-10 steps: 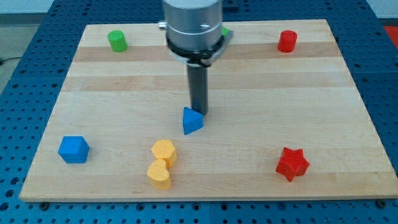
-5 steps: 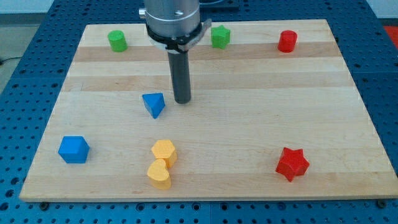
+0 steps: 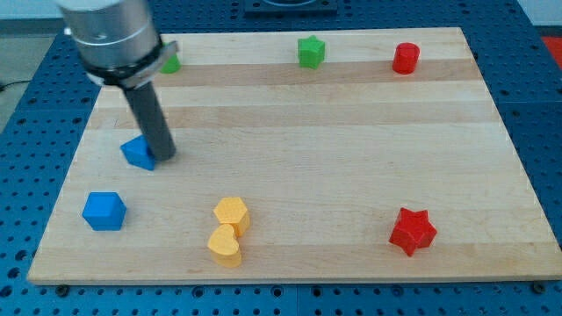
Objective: Place the blue triangle above the blue cube
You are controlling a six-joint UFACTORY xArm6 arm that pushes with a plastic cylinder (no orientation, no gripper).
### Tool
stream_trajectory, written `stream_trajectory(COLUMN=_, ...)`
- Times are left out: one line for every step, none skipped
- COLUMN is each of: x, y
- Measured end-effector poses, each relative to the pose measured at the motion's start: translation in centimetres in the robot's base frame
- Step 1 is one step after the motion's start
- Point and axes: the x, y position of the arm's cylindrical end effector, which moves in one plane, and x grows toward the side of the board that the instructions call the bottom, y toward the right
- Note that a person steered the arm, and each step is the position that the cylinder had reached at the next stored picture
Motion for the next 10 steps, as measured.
stream_trajectory(x=0.0, y=-1.1)
stream_trajectory(x=-0.3, y=-1.1)
stream_trajectory(x=-0.3, y=-1.1)
stream_trajectory(x=-4.2, y=-1.0)
stream_trajectory(x=-4.6, y=-3.5)
stream_trajectory(x=-1.8, y=-2.4)
stream_trajectory(x=0.6, y=-2.4)
stream_trajectory(x=3.0, y=-4.4)
stream_trajectory(x=3.8, y=-3.7)
stream_trajectory(x=3.7, y=-1.5)
